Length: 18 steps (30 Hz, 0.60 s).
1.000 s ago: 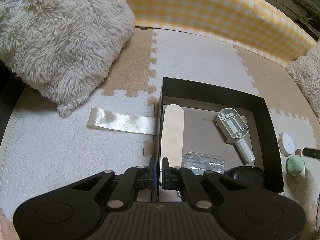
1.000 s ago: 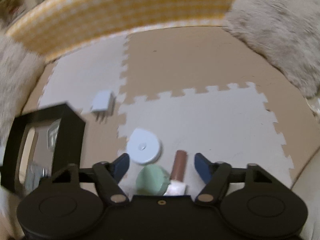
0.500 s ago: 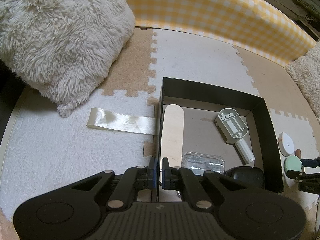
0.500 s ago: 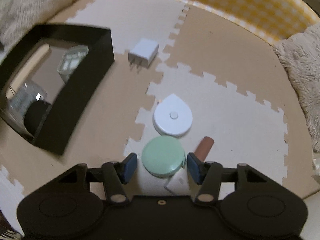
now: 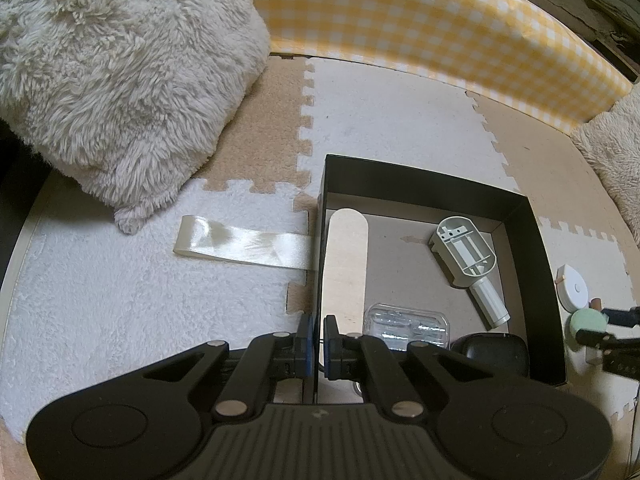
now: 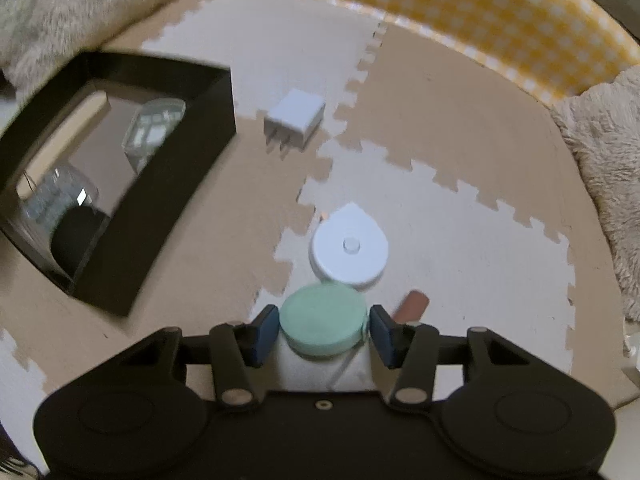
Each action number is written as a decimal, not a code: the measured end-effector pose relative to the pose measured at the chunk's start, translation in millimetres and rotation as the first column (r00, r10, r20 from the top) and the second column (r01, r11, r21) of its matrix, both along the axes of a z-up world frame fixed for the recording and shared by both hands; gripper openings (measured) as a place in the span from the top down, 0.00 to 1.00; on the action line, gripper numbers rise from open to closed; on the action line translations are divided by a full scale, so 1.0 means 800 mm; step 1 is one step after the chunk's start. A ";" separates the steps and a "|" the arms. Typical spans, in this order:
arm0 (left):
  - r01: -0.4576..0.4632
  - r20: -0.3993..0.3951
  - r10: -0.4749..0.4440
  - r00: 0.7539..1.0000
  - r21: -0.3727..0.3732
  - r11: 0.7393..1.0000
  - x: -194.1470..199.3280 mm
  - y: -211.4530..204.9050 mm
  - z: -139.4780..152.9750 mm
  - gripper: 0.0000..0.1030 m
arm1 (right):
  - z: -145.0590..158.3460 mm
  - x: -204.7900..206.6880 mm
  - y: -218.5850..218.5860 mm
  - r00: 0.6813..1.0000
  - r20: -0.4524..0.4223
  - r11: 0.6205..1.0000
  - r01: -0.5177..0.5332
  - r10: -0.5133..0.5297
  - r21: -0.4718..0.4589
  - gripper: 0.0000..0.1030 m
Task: Organize rigid objects
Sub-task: 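Carry the mint-green case with the right tool into the box and release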
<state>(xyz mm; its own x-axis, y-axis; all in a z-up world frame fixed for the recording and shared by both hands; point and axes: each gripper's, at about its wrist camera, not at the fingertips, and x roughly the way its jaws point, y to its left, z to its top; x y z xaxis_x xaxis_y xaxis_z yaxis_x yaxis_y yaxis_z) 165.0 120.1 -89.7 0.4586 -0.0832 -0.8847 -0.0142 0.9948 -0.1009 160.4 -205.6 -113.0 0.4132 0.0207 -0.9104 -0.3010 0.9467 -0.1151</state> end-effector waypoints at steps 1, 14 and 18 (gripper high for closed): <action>0.000 0.000 0.000 1.000 0.000 1.000 0.000 0.000 0.000 0.96 | 0.005 0.000 -0.001 1.000 0.014 1.000 0.006 -0.006 0.015 0.51; 0.000 0.000 0.000 1.000 -0.001 1.000 0.000 0.000 0.000 0.96 | 0.079 0.004 0.032 0.981 0.192 0.935 -0.078 0.011 0.345 0.51; -0.001 0.000 0.001 1.000 -0.004 1.000 0.000 0.000 0.000 0.96 | 0.079 0.016 0.068 0.979 0.193 0.910 -0.137 0.065 0.391 0.51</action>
